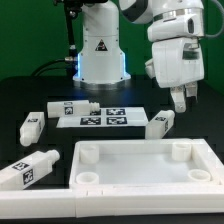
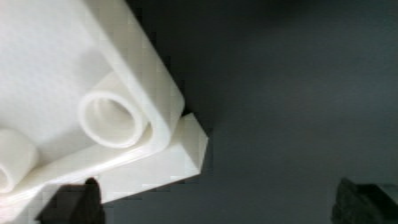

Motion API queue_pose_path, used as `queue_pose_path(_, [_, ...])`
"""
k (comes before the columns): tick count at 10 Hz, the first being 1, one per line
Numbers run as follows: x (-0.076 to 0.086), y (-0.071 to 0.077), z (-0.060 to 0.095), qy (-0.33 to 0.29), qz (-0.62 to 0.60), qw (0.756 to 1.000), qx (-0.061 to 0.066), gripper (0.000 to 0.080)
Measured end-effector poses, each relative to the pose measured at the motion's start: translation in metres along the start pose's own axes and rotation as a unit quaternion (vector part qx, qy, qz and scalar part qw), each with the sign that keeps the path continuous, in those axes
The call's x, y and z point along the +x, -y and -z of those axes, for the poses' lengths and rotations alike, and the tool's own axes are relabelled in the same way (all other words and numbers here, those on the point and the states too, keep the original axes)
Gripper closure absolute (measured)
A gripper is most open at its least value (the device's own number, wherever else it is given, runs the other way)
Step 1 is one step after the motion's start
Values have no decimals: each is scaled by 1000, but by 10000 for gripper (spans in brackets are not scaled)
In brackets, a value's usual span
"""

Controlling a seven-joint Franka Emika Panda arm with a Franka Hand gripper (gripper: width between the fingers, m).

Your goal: Assemble desk

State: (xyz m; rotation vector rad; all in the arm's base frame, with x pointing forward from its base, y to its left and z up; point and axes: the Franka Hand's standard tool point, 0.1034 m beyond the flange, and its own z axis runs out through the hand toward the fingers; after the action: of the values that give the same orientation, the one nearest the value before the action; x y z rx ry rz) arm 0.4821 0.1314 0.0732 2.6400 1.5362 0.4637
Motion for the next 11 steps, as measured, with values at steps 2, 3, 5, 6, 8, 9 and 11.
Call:
queue_pose_path(2, [-2,0,-1,1,-51,999,1,150])
queue_pose_path(3, [-2,0,-1,1,-84,996,1,150])
queue_pose_path(5, [-11,-2,-1,13,-207,978,5,150])
queue_pose_path(6, [-13,-4,1,14,-286,958,3,150])
queue_pose_path(8, [-13,-9,3,38,-431,901,17,150])
queue_pose_path(9, [-9,-15,3,25,-460,888,10,150])
queue_pose_path(11, [-9,-13,2,27,-496,868,11,150])
